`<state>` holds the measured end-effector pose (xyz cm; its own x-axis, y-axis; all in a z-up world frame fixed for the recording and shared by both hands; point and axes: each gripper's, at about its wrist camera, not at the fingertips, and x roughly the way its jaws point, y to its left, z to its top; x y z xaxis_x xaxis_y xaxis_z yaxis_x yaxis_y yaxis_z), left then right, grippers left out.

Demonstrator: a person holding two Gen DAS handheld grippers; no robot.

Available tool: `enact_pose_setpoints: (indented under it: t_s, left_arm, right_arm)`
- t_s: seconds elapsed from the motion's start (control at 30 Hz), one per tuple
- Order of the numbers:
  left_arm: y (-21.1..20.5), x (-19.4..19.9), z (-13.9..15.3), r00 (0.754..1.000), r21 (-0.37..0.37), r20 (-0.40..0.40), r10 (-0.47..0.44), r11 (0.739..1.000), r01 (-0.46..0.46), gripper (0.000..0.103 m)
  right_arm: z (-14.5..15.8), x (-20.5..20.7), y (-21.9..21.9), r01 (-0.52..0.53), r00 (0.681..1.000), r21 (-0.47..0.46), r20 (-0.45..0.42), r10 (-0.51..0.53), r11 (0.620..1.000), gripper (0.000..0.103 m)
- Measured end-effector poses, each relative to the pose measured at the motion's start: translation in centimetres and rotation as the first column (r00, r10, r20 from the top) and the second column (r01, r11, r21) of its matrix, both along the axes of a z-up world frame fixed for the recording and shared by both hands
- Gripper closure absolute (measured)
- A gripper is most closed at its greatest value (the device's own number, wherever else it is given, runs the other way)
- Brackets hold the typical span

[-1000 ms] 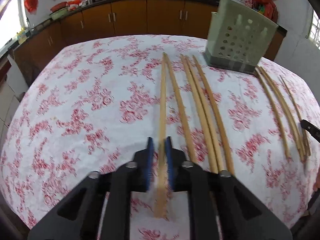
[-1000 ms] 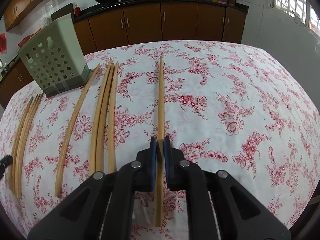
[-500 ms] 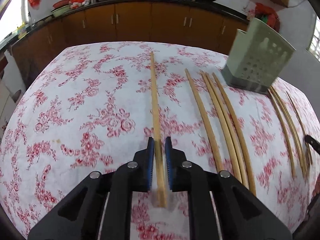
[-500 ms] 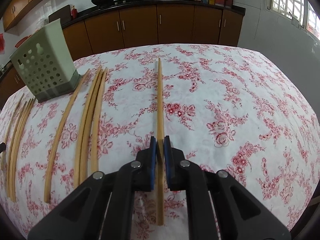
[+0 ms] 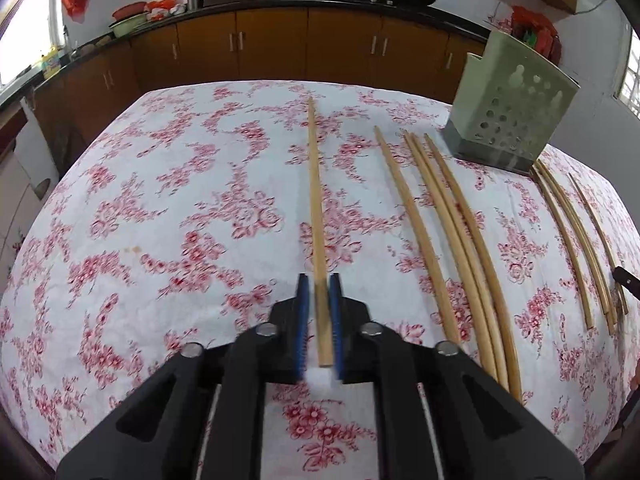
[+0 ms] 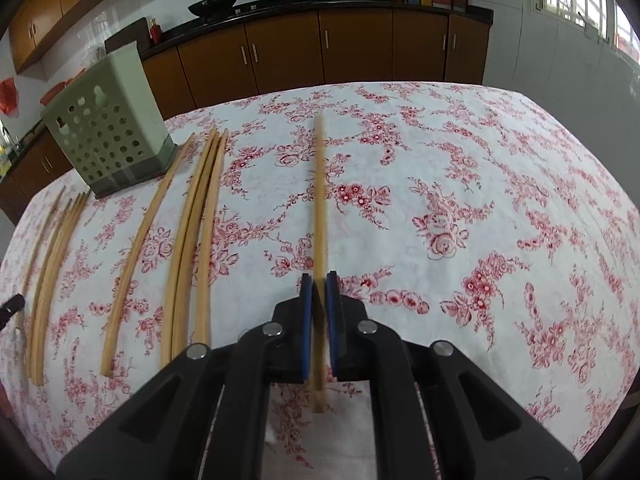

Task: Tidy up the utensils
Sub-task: 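Lift the left tool's chopstick over the green holder while the right tool carries its chopstick there too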

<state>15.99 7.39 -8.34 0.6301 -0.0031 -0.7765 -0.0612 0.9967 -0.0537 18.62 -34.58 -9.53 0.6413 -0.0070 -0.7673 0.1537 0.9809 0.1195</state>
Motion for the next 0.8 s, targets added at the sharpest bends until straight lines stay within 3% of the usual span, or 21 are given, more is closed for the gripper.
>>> enact_pose_setpoints:
  t_s: [0.2,0.33,0.53,0.8]
  left_arm:
    - [0.8,-0.8,1.3,1.0,-0.01,0.005,-0.007,1.0,0.007,0.095]
    - [1.6,-1.6,4.7,0.994,-0.035,0.107,-0.007,0.999,0.011,0.095]
    - [1.9,-2.5,10.0,0.965,-0.052,0.261,-0.013,0.998,0.028,0.096]
    - [1.5,-1.8,14.8,0.926,-0.051,0.378,-0.009,0.998,0.03,0.096]
  right_arm:
    - [3.6,-1.5,-0.7,0.011,0.993,-0.014,0.116,-0.009,1.0,0.095]
    - [6.6,-2.0,-1.4,0.02,0.981,-0.022,0.196,-0.015,1.0,0.095]
    - [10.5,-2.5,-2.4,0.035,0.954,-0.013,0.299,-0.029,0.999,0.095]
    - [13.4,-1.8,-2.4,0.041,0.927,-0.017,0.375,-0.031,0.999,0.095]
